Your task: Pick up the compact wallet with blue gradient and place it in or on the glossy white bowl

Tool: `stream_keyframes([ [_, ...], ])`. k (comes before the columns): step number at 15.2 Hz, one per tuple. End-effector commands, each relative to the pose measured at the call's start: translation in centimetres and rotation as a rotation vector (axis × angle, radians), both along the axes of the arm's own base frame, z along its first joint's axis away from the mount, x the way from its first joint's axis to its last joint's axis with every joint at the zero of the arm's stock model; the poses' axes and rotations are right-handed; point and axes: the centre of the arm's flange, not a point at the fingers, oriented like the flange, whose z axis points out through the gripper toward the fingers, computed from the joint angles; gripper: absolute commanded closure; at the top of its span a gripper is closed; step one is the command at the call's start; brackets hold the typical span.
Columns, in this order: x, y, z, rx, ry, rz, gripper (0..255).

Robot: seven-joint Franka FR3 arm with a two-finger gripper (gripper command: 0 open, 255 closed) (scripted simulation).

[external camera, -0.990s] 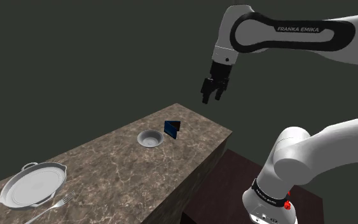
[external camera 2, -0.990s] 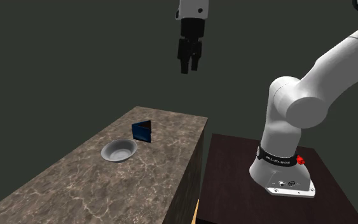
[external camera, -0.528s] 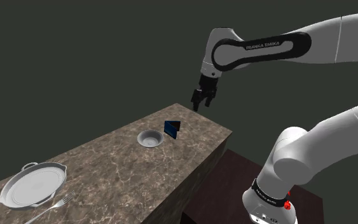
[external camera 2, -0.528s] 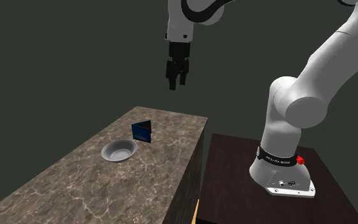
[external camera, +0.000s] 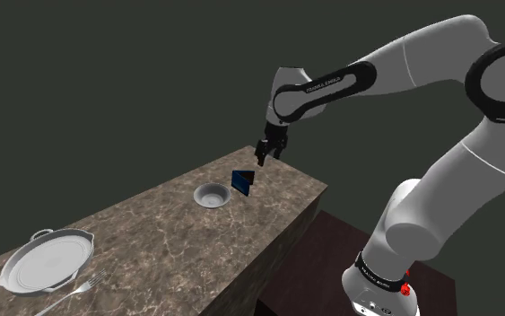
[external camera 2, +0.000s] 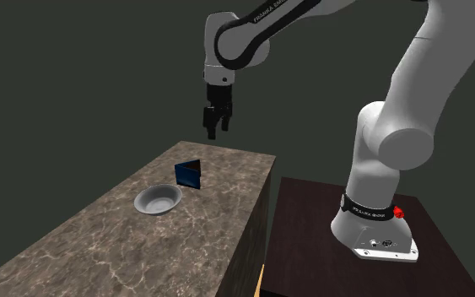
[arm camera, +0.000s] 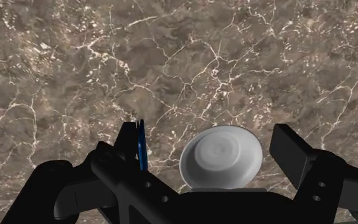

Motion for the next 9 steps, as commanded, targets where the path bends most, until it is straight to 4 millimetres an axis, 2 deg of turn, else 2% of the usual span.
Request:
stream_keyframes([
  [1, 1.4, -0.7, -1.9, -0.007, -0.005, 0.004, 0],
  [9, 7.8, -3.4, -9.5, -0.031, -0.017, 0.021, 0],
])
